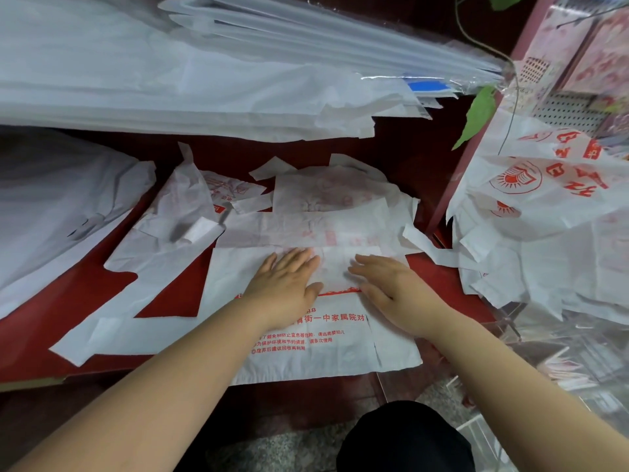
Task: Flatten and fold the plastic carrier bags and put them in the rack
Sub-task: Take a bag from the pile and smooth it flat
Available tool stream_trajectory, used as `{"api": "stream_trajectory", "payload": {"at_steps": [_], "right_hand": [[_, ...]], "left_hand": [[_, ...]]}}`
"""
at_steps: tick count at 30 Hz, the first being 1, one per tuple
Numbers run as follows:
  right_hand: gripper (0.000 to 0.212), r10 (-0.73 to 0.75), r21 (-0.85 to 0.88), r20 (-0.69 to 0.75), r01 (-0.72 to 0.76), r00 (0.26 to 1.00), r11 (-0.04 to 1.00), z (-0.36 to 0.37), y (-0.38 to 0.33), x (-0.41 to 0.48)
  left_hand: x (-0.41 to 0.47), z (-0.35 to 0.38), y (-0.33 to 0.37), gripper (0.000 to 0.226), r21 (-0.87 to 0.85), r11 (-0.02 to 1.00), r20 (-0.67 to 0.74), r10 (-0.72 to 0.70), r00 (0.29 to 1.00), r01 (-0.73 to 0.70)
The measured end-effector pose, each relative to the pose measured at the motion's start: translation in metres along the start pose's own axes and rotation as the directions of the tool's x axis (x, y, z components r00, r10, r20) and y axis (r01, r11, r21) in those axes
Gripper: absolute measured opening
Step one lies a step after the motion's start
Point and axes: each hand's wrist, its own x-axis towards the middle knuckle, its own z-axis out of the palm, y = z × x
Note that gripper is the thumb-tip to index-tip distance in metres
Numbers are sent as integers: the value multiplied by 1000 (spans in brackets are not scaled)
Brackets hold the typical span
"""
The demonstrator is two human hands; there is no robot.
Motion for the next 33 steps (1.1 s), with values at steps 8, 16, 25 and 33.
{"api": "stream_trajectory", "payload": {"at_steps": [8, 16, 25, 33], "right_hand": [[47, 98, 6, 114, -99, 989, 995, 29, -19, 38], [39, 241, 101, -56, -235, 969, 967, 3, 20, 17], [61, 17, 286, -78, 6, 997, 958, -2, 12, -73], [45, -156, -142, -213, 127, 964, 982, 25, 16, -65]], "left_hand": [[1, 4, 4, 57, 4, 999, -33, -40, 999, 41], [3, 4, -1, 53, -180, 983, -88, 18, 996, -34], [-97, -9, -31, 103, -203, 967, -253, 98, 962, -151], [-124, 34, -53, 86, -123, 990, -482, -2, 876, -66]]}}
